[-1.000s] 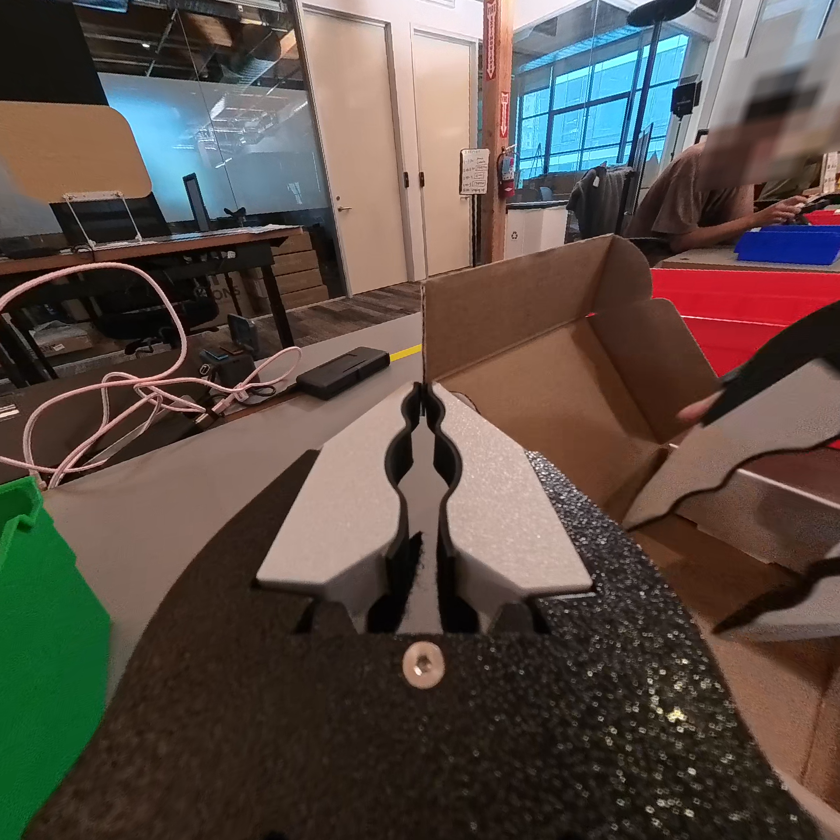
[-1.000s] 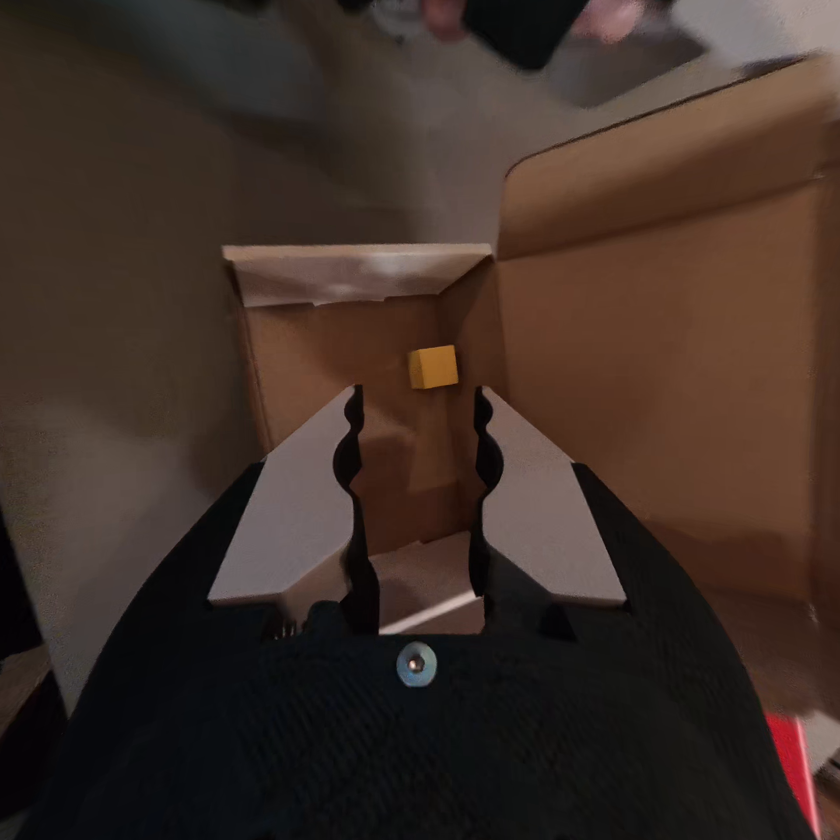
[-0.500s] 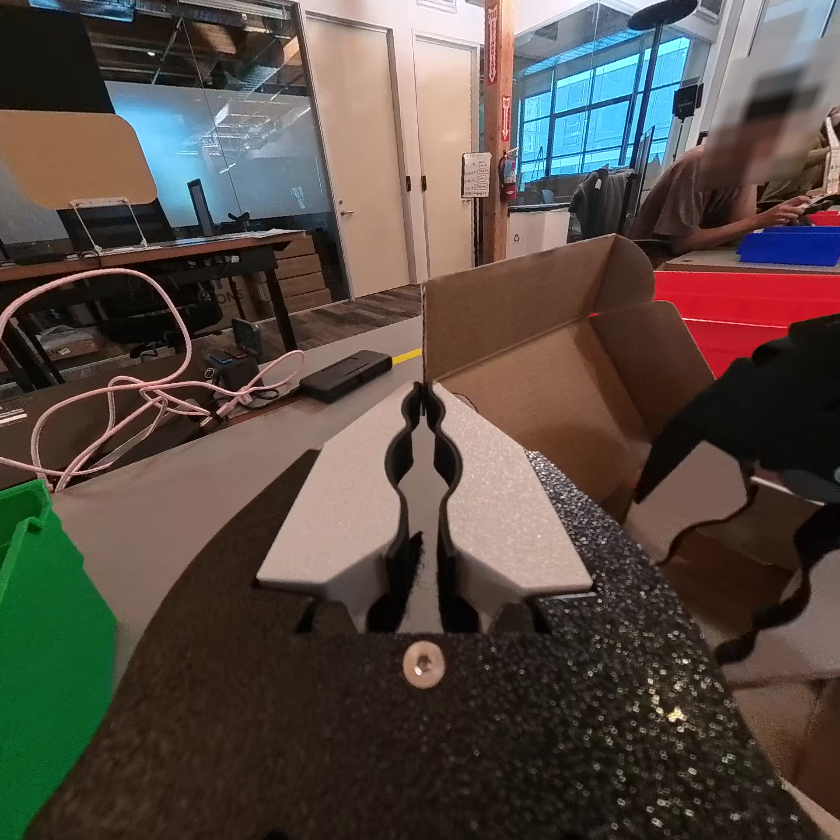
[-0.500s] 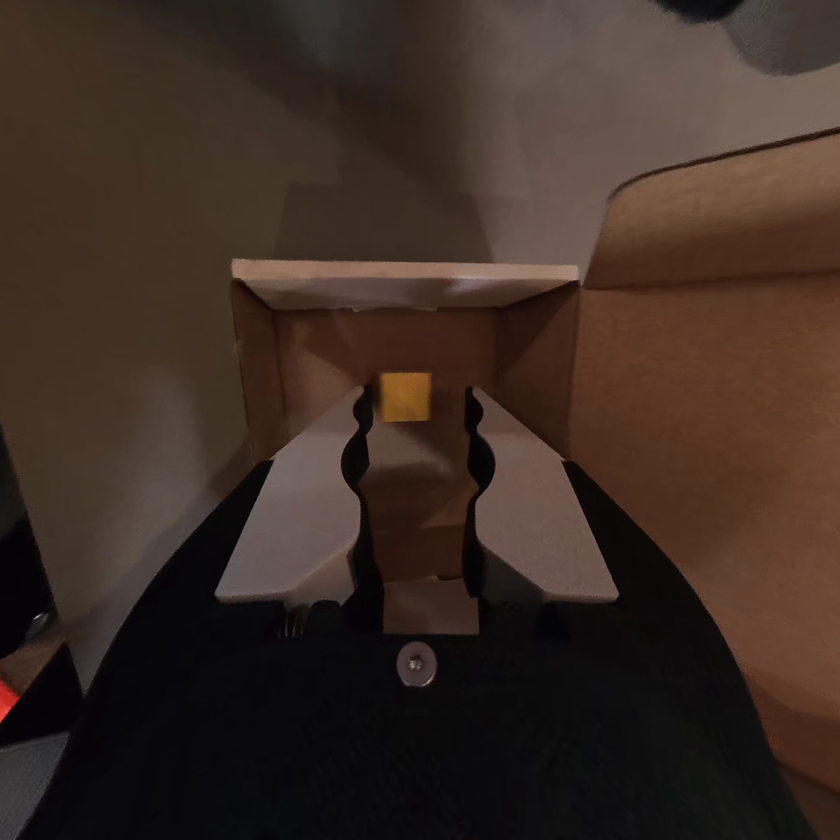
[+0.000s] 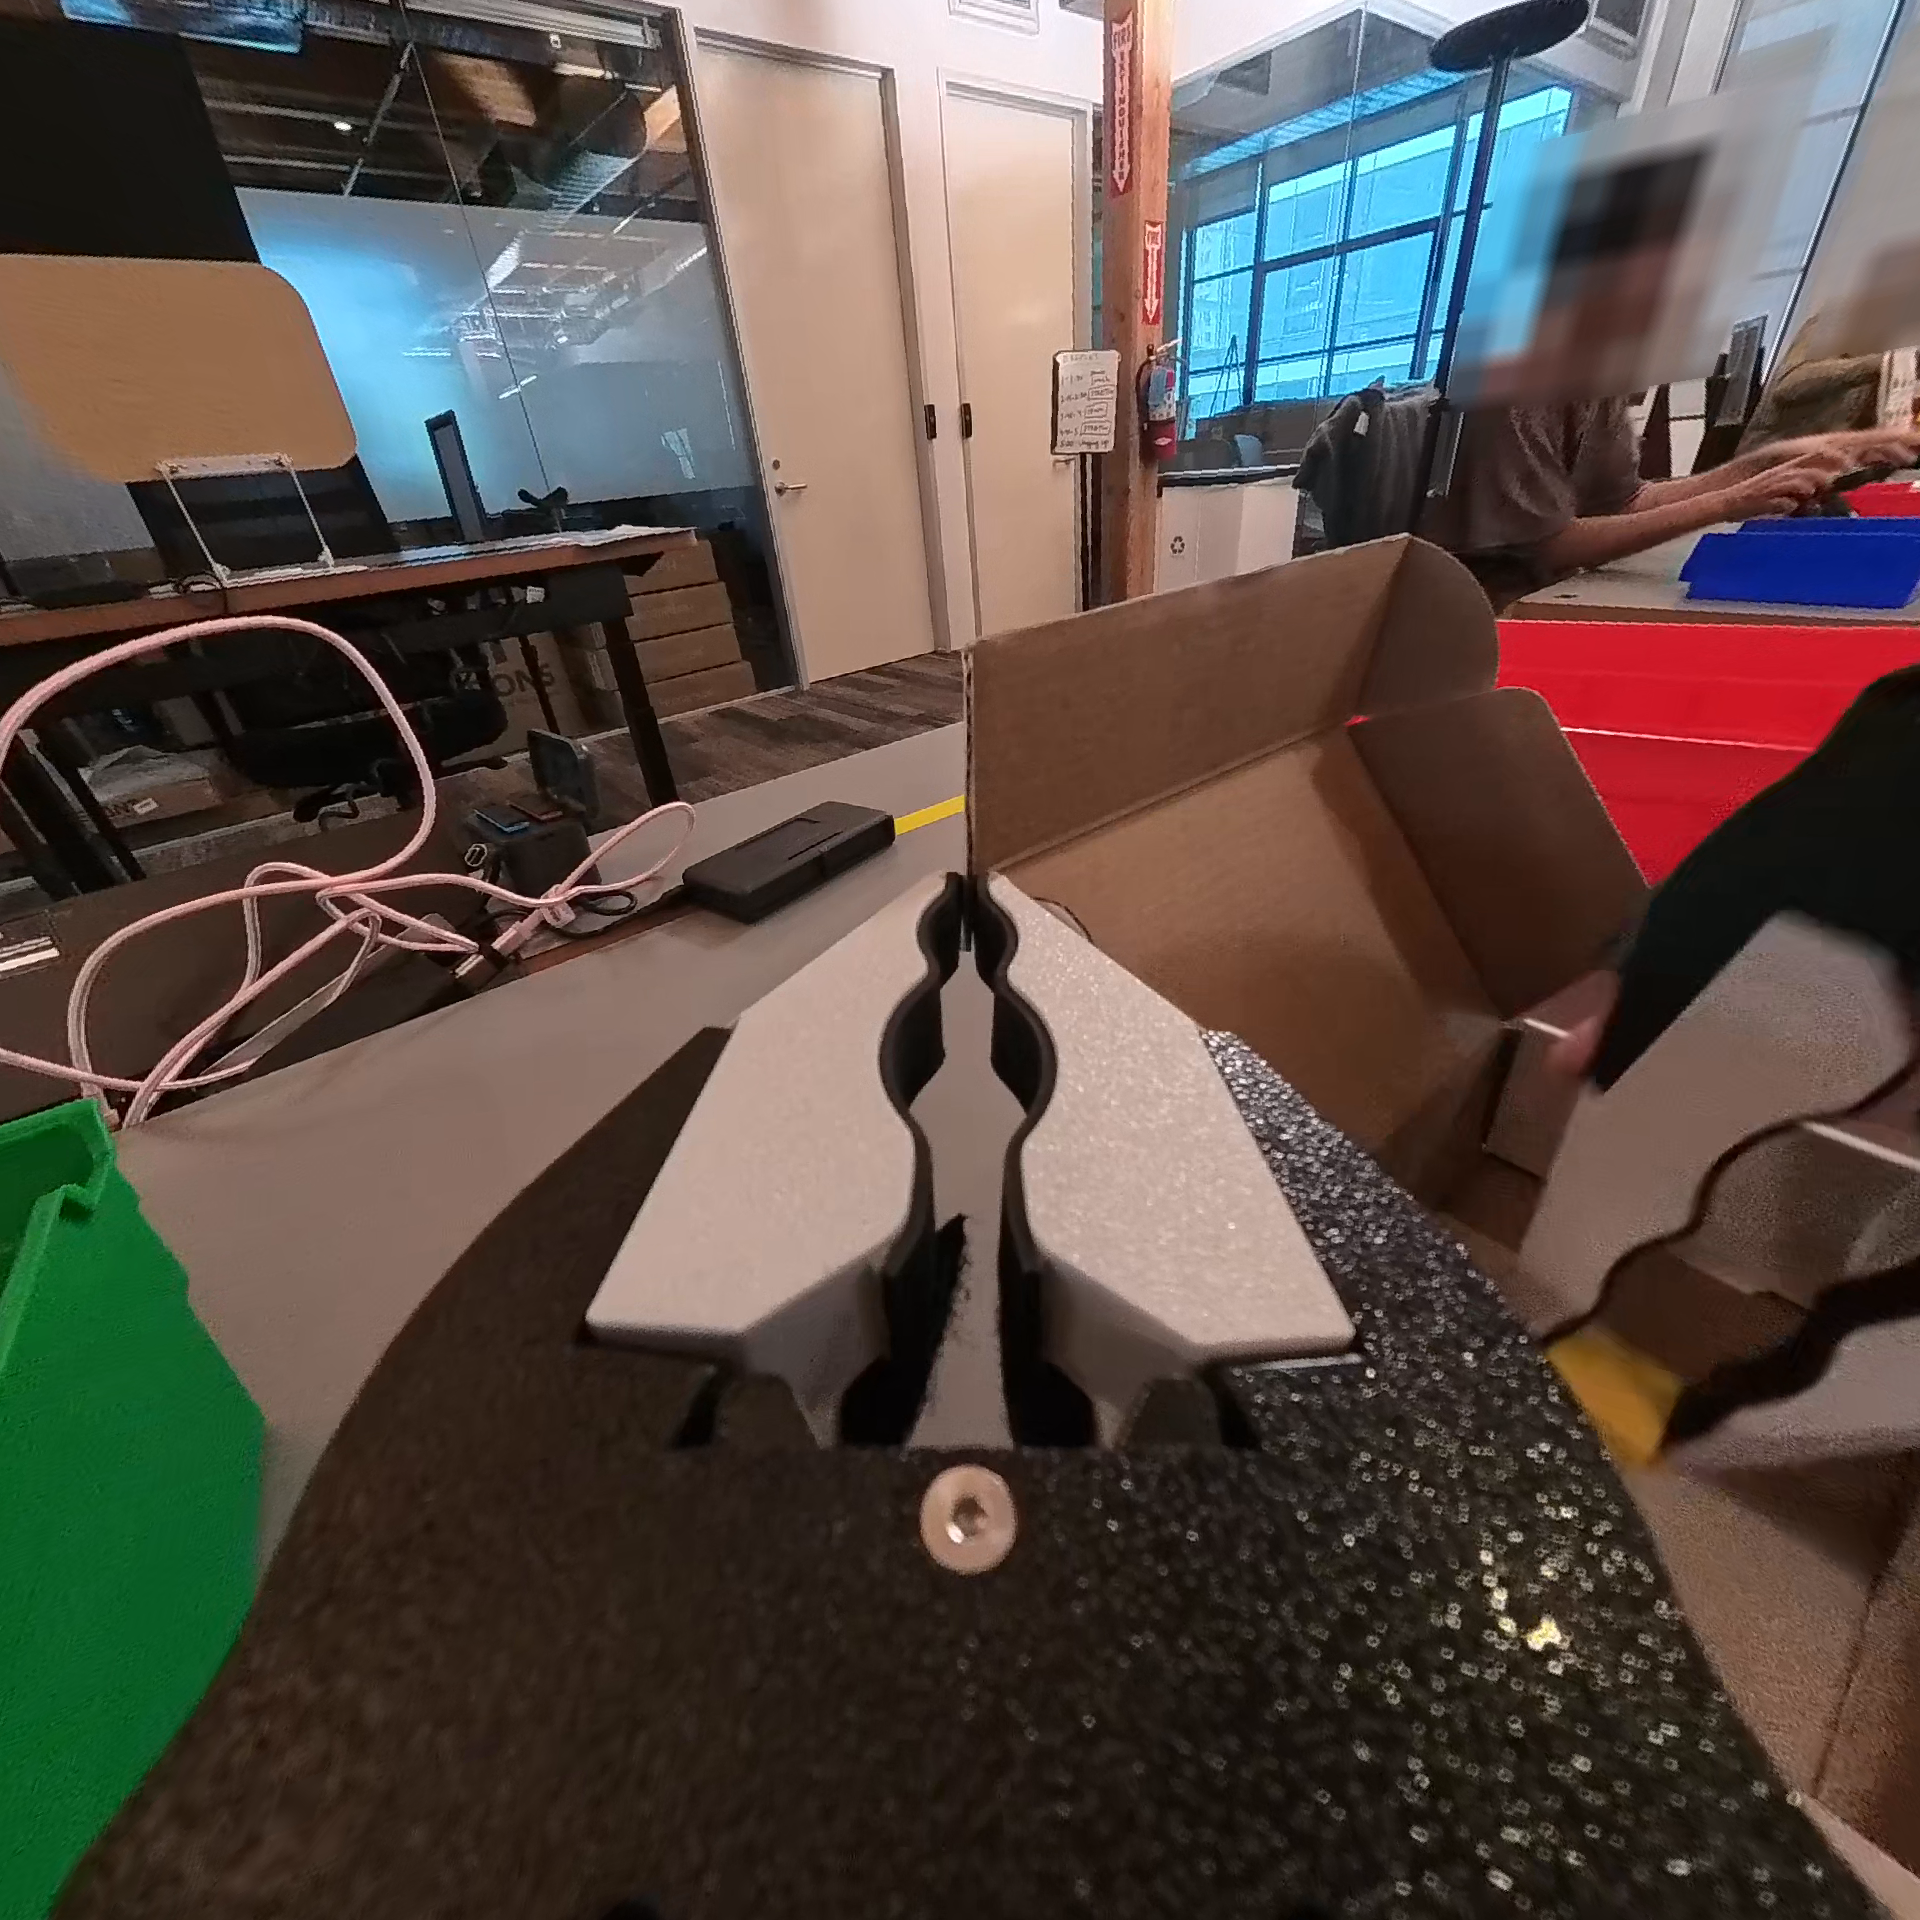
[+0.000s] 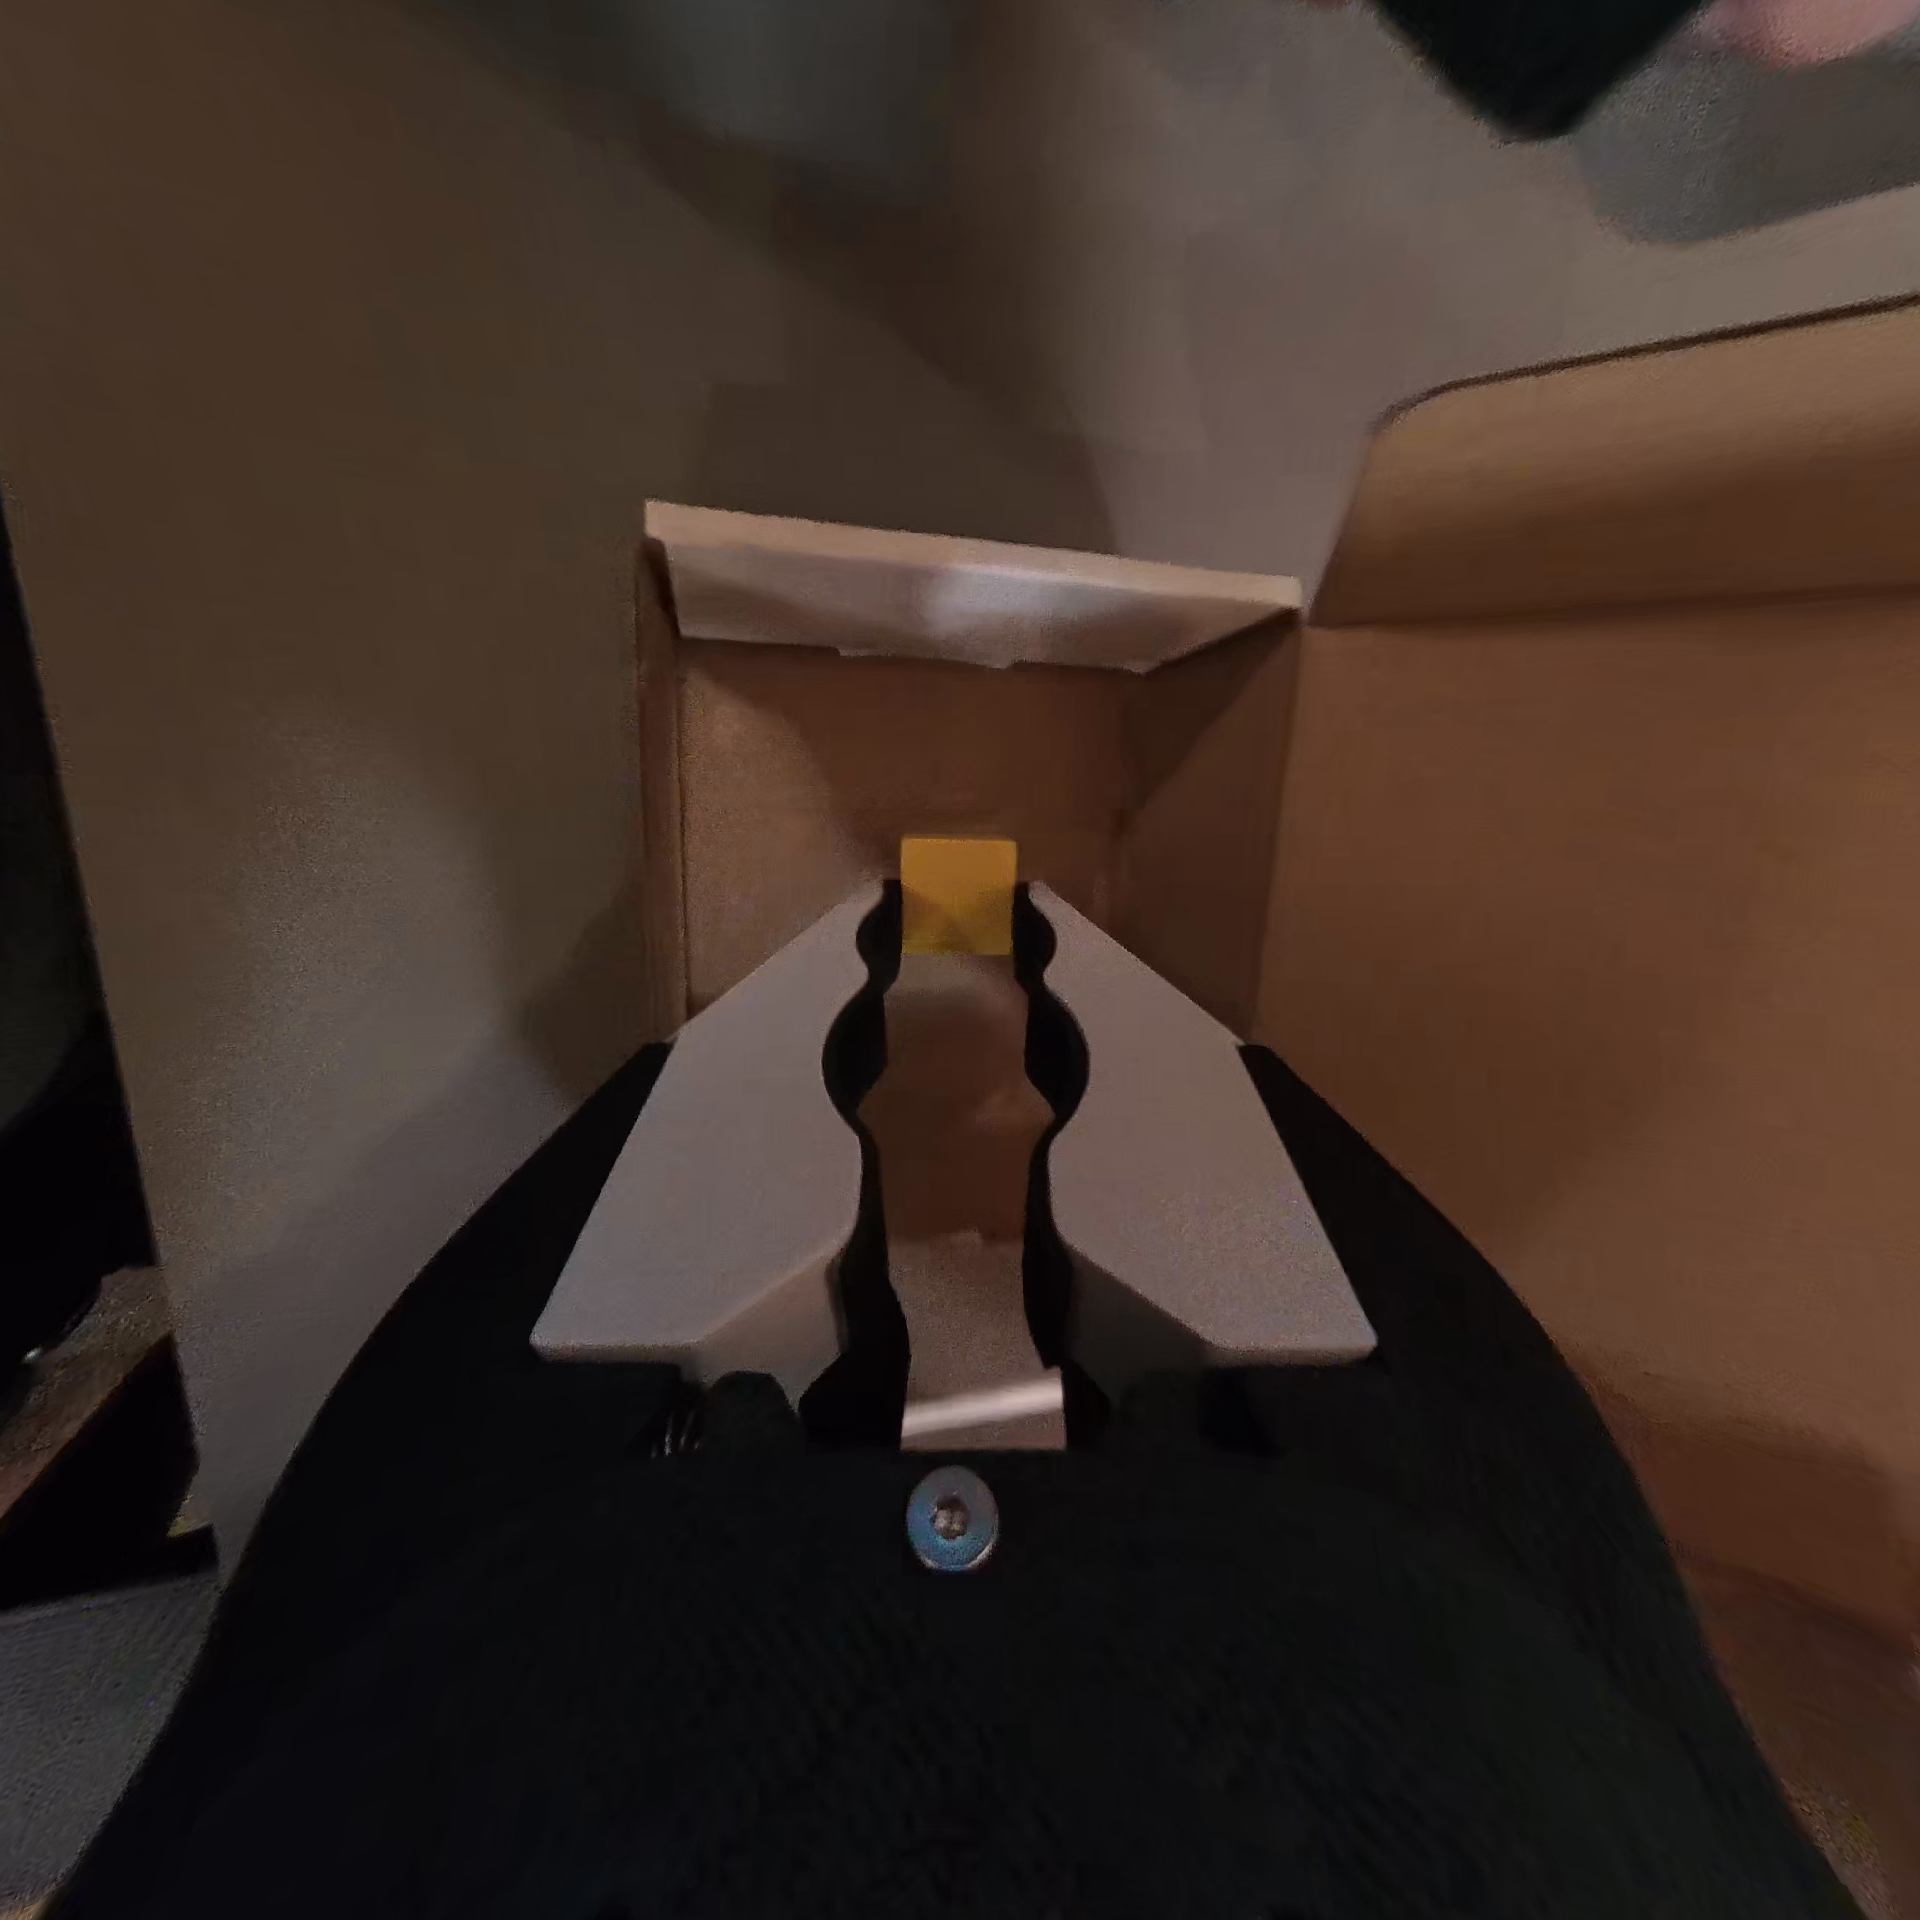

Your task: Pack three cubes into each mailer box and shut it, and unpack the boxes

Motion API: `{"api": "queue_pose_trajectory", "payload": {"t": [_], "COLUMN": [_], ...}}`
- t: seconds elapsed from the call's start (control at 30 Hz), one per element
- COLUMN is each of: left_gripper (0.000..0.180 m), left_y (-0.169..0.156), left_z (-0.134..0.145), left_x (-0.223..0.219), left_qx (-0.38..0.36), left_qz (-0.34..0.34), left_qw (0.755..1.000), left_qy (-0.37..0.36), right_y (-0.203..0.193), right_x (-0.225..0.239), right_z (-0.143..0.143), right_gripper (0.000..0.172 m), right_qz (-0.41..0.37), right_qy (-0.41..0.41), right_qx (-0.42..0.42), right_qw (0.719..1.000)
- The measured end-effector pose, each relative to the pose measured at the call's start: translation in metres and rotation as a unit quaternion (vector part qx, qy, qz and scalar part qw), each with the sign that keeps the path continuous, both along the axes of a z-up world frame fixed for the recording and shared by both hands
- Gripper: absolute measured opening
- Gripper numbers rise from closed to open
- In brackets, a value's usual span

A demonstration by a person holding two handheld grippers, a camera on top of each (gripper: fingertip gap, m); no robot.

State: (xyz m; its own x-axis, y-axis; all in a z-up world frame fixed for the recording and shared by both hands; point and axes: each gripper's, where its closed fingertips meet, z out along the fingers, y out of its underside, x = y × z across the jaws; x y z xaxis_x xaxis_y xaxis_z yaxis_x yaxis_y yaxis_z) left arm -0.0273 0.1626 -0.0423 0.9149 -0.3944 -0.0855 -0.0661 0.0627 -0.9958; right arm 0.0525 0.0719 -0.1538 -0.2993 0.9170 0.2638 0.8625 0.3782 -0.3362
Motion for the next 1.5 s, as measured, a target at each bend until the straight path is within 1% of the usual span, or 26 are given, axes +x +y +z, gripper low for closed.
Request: {"api": "queue_pose_trajectory", "payload": {"t": [0.07, 0.13, 0.2, 0.27, 0.3, 0.33, 0.37, 0.4, 0.47, 0.57, 0.7, 0.87, 0.9, 0.93, 1.0, 1.03, 1.13, 1.2, 1.23, 1.3, 1.33, 1.37, 1.4, 1.43, 1.47, 1.5], "left_gripper": [0.0, 0.0, 0.0, 0.0, 0.0, 0.0, 0.0, 0.0, 0.0, 0.0, 0.0, 0.0, 0.0, 0.0, 0.0, 0.0, 0.0, 0.0, 0.0, 0.0, 0.0, 0.002, 0.014, 0.028, 0.045, 0.057], "left_y": [0.001, 0.001, 0.001, 0.0, 0.0, 0.0, 0.0, 0.0, 0.0, -0.001, -0.001, -0.001, -0.001, -0.001, -0.001, -0.001, -0.001, -0.002, -0.003, -0.004, -0.005, -0.008, -0.01, -0.013, -0.015, -0.016], "left_z": [-0.001, -0.001, 0.0, 0.0, 0.001, 0.001, 0.001, 0.001, 0.001, 0.002, 0.002, 0.002, 0.003, 0.003, 0.002, 0.002, 0.002, 0.003, 0.005, 0.006, 0.008, 0.012, 0.016, 0.019, 0.021, 0.023], "left_x": [-0.001, -0.001, -0.001, 0.0, 0.001, 0.001, 0.001, 0.001, 0.001, 0.002, 0.002, 0.001, 0.001, 0.001, 0.001, 0.001, 0.001, 0.002, 0.003, 0.004, 0.005, 0.006, 0.007, 0.008, 0.008, 0.008], "left_qx": [0.0, -0.001, 0.001, 0.004, 0.005, 0.006, 0.006, 0.006, 0.006, 0.007, 0.008, 0.007, 0.007, 0.008, 0.007, 0.007, 0.006, 0.008, 0.01, 0.016, 0.023, 0.032, 0.039, 0.041, 0.037, 0.03], "left_qz": [0.001, 0.003, 0.003, 0.003, 0.004, 0.004, 0.004, 0.004, 0.003, 0.003, 0.002, 0.001, 0.001, 0.001, 0.001, 0.001, 0.001, -0.001, -0.003, -0.004, -0.007, -0.012, -0.016, -0.021, -0.026, -0.032], "left_qw": [1.0, 1.0, 1.0, 1.0, 1.0, 1.0, 1.0, 1.0, 1.0, 1.0, 1.0, 1.0, 1.0, 1.0, 1.0, 1.0, 1.0, 1.0, 1.0, 1.0, 1.0, 0.999, 0.999, 0.998, 0.997, 0.997], "left_qy": [0.001, 0.003, 0.002, 0.004, 0.006, 0.006, 0.006, 0.006, 0.005, 0.006, 0.006, 0.005, 0.005, 0.005, 0.005, 0.004, 0.002, 0.001, 0.001, 0.005, 0.001, -0.012, -0.03, -0.044, -0.055, -0.065], "right_y": [0.005, 0.021, 0.044, 0.069, 0.082, 0.09, 0.094, 0.093, 0.084, 0.071, 0.06, 0.056, 0.057, 0.058, 0.063, 0.065, 0.075, 0.079, 0.078, 0.072, 0.067, 0.061, 0.059, 0.061, 0.065, 0.069], "right_x": [0.013, 0.039, 0.08, 0.139, 0.177, 0.217, 0.254, 0.282, 0.309, 0.312, 0.319, 0.327, 0.328, 0.327, 0.326, 0.326, 0.317, 0.284, 0.26, 0.207, 0.182, 0.163, 0.148, 0.136, 0.128, 0.121], "right_z": [0.027, 0.062, 0.102, 0.133, 0.139, 0.135, 0.126, 0.113, 0.084, 0.051, 0.02, -0.004, -0.006, -0.006, 0.005, 0.017, 0.074, 0.116, 0.134, 0.158, 0.16, 0.156, 0.151, 0.148, 0.146, 0.146], "right_gripper": [0.02, 0.02, 0.02, 0.02, 0.02, 0.02, 0.02, 0.02, 0.02, 0.02, 0.02, 0.02, 0.022, 0.031, 0.045, 0.051, 0.055, 0.053, 0.05, 0.043, 0.042, 0.043, 0.046, 0.049, 0.049, 0.049], "right_qz": [-0.027, -0.088, -0.176, -0.289, -0.359, -0.431, -0.493, -0.538, -0.581, -0.585, -0.597, -0.605, -0.603, -0.6, -0.603, -0.606, -0.6, -0.558, -0.524, -0.452, -0.422, -0.399, -0.384, -0.376, -0.373, -0.373], "right_qy": [0.039, 0.099, 0.169, 0.216, 0.211, 0.182, 0.144, 0.11, 0.064, 0.03, -0.032, -0.078, -0.08, -0.075, -0.043, -0.018, 0.074, 0.166, 0.212, 0.29, 0.31, 0.311, 0.308, 0.312, 0.317, 0.325], "right_qx": [0.017, 0.034, 0.065, 0.108, 0.132, 0.148, 0.15, 0.134, 0.076, -0.004, -0.069, -0.099, -0.095, -0.092, -0.075, -0.058, 0.034, 0.077, 0.09, 0.092, 0.075, 0.049, 0.029, 0.02, 0.015, 0.005], "right_qw": [0.999, 0.991, 0.968, 0.926, 0.9, 0.872, 0.845, 0.825, 0.808, 0.811, 0.798, 0.786, 0.788, 0.791, 0.793, 0.794, 0.796, 0.81, 0.82, 0.838, 0.849, 0.862, 0.87, 0.872, 0.872, 0.869]}}
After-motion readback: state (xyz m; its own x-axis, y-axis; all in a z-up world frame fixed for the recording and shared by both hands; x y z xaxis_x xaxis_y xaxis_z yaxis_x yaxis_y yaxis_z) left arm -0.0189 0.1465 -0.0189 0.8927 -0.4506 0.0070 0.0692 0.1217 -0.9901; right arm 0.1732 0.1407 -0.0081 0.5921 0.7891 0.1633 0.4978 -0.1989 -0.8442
